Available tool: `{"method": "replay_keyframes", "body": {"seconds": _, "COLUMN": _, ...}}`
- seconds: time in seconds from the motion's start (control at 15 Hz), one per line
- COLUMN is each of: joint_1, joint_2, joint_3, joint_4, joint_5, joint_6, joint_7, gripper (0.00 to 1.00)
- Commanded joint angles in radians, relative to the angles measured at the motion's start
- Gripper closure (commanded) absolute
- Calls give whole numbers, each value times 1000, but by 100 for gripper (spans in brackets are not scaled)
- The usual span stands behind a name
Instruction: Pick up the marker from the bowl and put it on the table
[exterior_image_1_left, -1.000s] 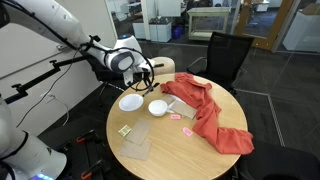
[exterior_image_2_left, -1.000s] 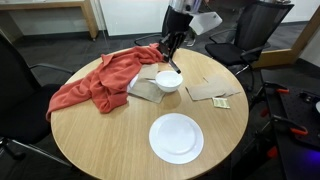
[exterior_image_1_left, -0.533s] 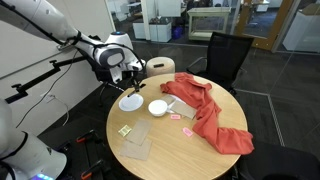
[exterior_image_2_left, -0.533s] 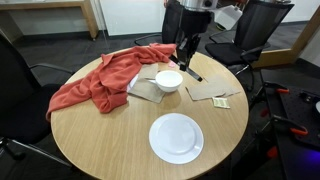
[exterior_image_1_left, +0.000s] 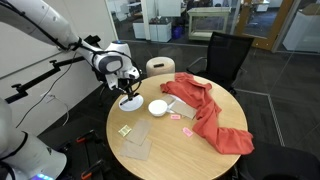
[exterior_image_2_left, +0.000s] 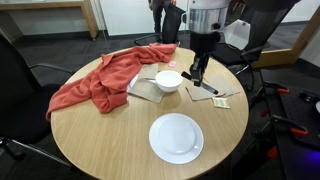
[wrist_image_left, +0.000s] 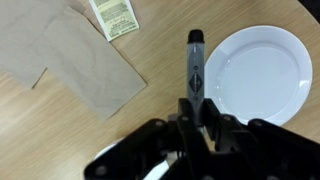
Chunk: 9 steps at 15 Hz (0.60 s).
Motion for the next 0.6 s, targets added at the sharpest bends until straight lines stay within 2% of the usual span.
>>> {"method": "replay_keyframes", "body": {"seconds": 0.0, "joint_1": -1, "joint_2": 29, "joint_3": 6, "joint_4": -19, "joint_5": -47, "joint_6": 8, "joint_7": 23, "gripper": 95}}
{"method": "replay_keyframes", "body": {"seconds": 0.53, "joint_1": 10, "joint_2": 141, "joint_3": -11, "joint_4": -12, "joint_5": -131, "joint_6": 68, "joint_7": 13, "gripper": 95}}
